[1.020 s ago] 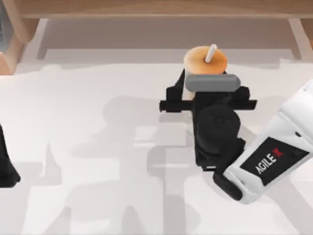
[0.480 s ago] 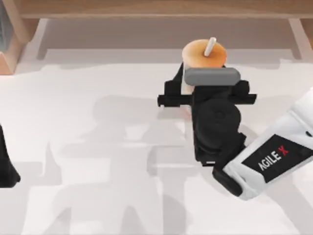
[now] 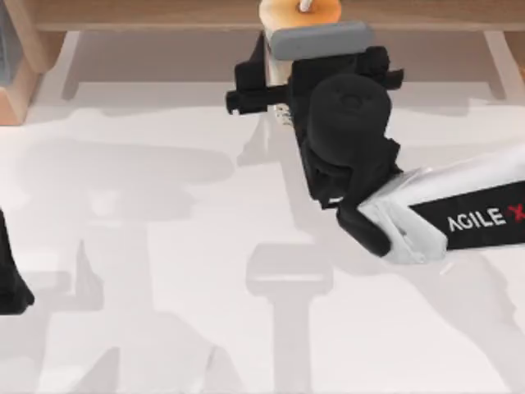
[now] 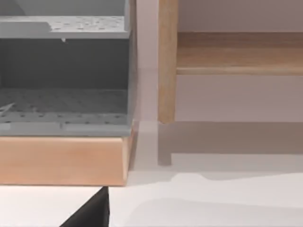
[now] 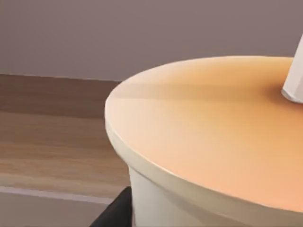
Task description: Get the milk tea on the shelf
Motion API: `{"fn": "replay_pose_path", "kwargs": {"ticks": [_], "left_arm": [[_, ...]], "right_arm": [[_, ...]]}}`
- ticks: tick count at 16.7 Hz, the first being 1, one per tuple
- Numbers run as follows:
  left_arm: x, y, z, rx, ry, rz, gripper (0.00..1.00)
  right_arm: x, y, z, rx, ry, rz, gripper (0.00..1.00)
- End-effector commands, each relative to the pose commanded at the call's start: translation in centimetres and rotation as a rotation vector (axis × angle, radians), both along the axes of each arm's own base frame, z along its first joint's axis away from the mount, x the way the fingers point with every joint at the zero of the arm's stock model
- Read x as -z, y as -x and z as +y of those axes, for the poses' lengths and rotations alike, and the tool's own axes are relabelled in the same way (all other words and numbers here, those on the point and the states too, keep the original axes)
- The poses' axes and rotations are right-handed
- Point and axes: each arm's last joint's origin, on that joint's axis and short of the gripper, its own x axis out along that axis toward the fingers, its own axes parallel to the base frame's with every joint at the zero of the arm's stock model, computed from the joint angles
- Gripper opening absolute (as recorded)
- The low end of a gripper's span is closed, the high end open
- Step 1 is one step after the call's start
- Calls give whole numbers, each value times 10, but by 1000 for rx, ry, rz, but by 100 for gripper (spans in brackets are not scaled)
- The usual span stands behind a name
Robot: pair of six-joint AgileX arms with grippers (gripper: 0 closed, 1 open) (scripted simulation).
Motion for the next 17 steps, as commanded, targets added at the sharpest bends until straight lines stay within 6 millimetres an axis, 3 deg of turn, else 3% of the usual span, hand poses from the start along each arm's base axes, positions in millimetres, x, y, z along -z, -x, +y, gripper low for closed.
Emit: {"fn": "replay_pose_path", "kwargs": {"ticks": [9, 12, 17], "left_arm": [[0, 0, 0, 0, 0, 0, 100], [0, 0, 0, 0, 0, 0, 100], [0, 0, 0, 0, 0, 0, 100]], "right_arm": [[-97, -80, -65, 157, -6, 46, 0], [-111, -90, -70, 154, -13, 57, 0], [-113, -89, -68, 149, -16, 55, 0]]}}
